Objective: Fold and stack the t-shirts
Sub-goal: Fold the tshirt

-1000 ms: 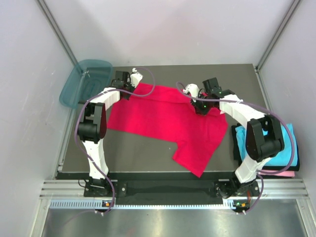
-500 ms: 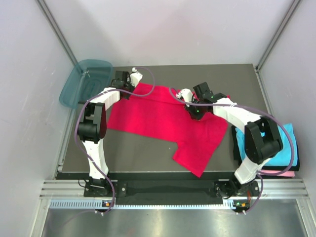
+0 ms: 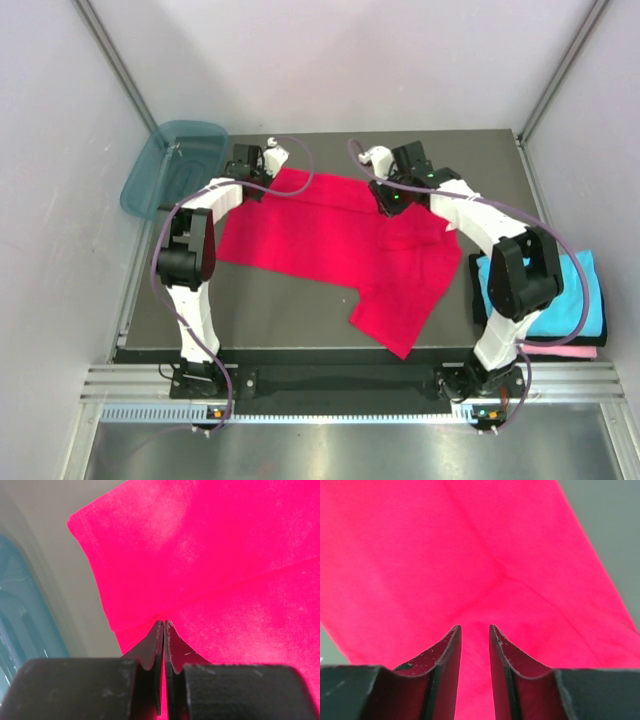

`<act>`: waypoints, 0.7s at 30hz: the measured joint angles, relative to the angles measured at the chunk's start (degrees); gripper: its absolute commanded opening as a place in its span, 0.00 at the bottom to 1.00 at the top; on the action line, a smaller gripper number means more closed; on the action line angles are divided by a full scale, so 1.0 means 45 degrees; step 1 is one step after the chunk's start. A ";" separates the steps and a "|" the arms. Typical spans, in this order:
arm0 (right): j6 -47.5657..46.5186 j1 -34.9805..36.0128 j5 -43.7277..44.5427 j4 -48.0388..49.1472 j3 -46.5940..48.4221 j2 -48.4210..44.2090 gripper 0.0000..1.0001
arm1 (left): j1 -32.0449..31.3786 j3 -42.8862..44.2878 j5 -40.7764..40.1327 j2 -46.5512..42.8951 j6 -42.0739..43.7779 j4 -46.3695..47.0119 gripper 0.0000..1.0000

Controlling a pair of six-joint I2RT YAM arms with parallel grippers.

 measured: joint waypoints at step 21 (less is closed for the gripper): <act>-0.0461 -0.5795 -0.2793 -0.2822 -0.1608 -0.0423 0.35 | -0.0865 0.2361 0.7796 0.0393 -0.6450 -0.2783 0.36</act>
